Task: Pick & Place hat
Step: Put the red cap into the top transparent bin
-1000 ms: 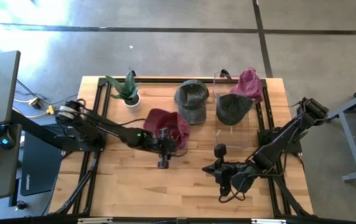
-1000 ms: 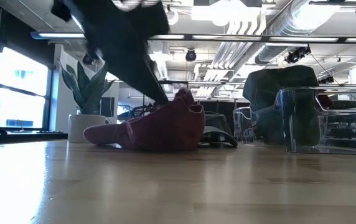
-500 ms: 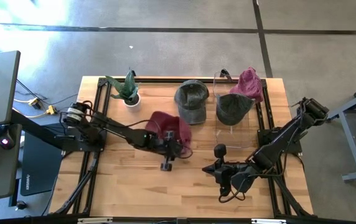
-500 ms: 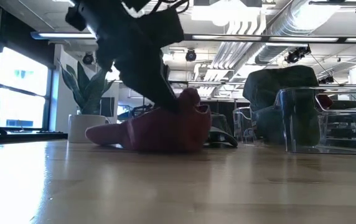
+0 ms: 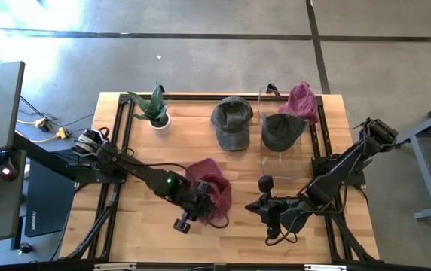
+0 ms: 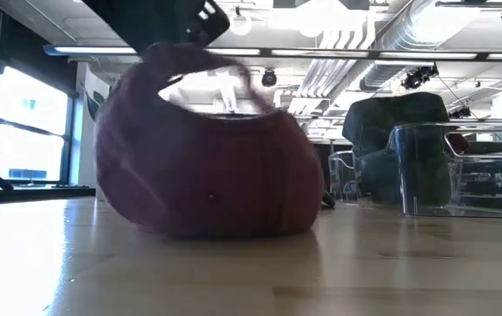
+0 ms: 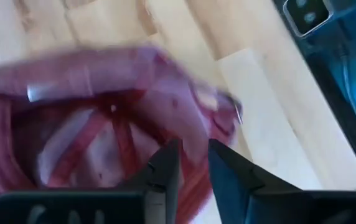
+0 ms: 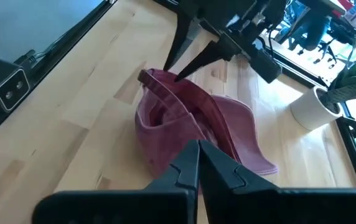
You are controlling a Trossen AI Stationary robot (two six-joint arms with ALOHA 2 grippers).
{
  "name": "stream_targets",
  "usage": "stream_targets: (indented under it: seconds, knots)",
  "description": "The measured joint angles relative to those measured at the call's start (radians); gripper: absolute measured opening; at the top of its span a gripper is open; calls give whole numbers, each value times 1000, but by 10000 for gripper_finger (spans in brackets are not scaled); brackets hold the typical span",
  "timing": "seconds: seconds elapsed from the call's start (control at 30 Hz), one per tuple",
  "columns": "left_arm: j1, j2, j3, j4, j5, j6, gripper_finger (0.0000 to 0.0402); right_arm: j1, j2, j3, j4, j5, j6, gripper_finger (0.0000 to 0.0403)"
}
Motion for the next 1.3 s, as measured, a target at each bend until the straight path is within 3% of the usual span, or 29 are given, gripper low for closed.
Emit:
stream_targets:
  seconds: [0.23,0.33,0.47,0.67,0.83,0.9,1.07,1.2,1.3]
  knots:
    - [4,0,0,-63,-93,-37,110,-21,11,0,3,-52,39,4]
    - [-21,-1,0,-135,-122,-94,110,-56,44,0,27,-150,44,9]
    - [-62,-14,-28,-256,-259,-204,110,-115,124,0,137,-307,33,11]
    - [-74,-69,-215,-271,-339,-403,110,-196,221,-2,355,-470,-5,35]
    - [-98,-201,-446,-123,-363,-536,110,-256,272,6,431,-536,-3,114]
    - [-99,-255,-527,-50,-364,-573,111,-287,308,41,424,-571,-5,150]
    - [-95,-340,-651,103,-383,-611,111,-362,424,216,310,-772,-66,212]
    - [-96,-344,-678,165,-423,-612,111,-402,530,395,58,-911,-115,221]
    - [-96,-344,-682,200,-425,-612,111,-413,600,508,-87,-939,-161,210]
